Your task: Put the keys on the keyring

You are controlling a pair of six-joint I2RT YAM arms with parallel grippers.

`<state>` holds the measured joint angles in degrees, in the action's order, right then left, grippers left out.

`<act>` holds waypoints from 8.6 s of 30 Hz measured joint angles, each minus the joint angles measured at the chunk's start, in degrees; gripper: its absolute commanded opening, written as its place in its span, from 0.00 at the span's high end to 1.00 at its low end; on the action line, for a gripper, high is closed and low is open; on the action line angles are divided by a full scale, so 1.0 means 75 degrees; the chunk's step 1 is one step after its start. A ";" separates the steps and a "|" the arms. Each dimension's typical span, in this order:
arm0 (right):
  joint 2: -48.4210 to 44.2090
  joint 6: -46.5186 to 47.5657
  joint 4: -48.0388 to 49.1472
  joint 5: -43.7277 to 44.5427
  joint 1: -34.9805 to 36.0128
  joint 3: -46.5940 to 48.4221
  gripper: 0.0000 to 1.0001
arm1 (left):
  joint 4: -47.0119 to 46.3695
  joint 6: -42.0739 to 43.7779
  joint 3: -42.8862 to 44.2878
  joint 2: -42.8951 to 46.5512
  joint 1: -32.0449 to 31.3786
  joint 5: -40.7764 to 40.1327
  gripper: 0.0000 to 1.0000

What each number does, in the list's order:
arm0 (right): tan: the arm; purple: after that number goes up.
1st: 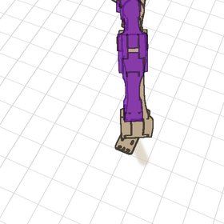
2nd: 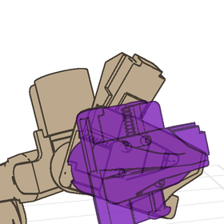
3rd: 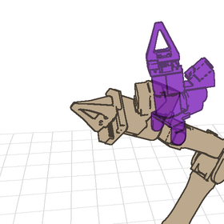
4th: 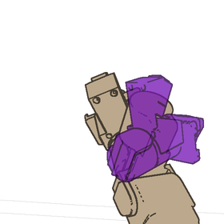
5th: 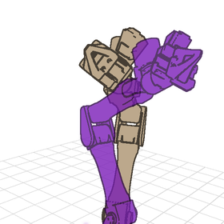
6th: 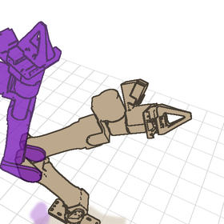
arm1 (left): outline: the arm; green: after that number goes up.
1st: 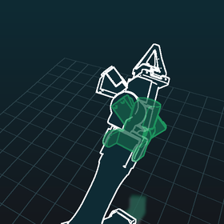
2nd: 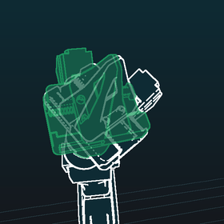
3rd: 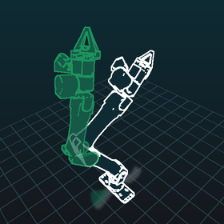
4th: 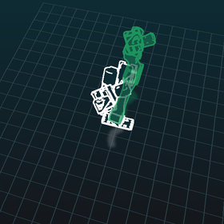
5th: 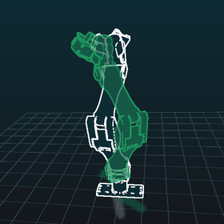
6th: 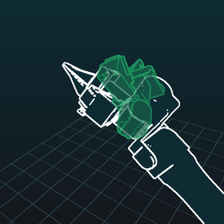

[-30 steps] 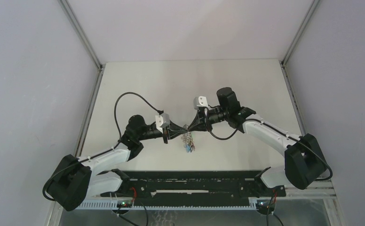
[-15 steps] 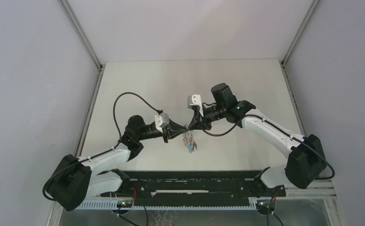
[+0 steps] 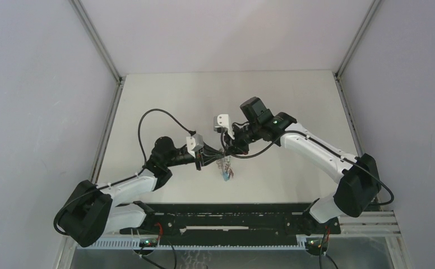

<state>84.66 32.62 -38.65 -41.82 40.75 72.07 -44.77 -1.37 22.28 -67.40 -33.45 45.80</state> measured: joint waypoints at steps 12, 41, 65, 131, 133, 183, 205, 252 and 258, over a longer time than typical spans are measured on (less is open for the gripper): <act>0.0329 0.0294 -0.0769 0.0460 0.0420 0.0702 1.00 | 0.0166 0.0061 0.0017 -0.0073 0.0000 0.0152 1.00; -0.1387 -0.0437 0.2142 -0.0554 -0.0504 -0.1714 0.75 | -0.0586 -0.0350 -0.0006 -0.0117 -0.0003 -0.0131 1.00; -0.1719 -0.1338 0.3427 -0.0294 -0.0332 -0.2512 0.74 | -0.1032 -0.0568 -0.0131 -0.0265 -0.0003 -0.0504 1.00; -0.1746 -0.1620 0.5184 -0.1603 -0.1189 -0.3567 0.76 | -0.4371 -0.2486 -0.0863 -0.1274 0.0114 -0.0673 1.00; -0.1507 -0.1673 0.5310 -0.1798 -0.1189 -0.3567 0.77 | -0.4374 -0.2489 -0.0863 -0.1274 0.0117 -0.0650 1.00; -0.0315 -0.1151 0.3631 -0.2559 -0.1020 -0.1996 1.00 | -0.4634 -0.2608 -0.0860 -0.1422 0.0268 -0.0236 0.86; 0.0836 0.0580 -0.2049 0.1274 0.0493 0.1696 1.00 | -0.3879 -0.2588 -0.0641 -0.1617 0.0458 0.0507 0.79; -0.0673 0.0708 -0.0629 -0.0396 -0.0909 -0.0073 0.74 | -0.3969 -0.2337 -0.0254 -0.2212 0.0055 0.0466 1.00; -0.0291 0.0685 -0.0219 -0.1221 -0.0991 -0.0163 0.74 | -0.3993 -0.2337 -0.0254 -0.2212 0.0055 0.0458 1.00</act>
<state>82.48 37.76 -40.29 -50.98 33.32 70.85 -74.72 -18.90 20.38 -83.99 -33.04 49.23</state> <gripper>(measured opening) 0.262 0.008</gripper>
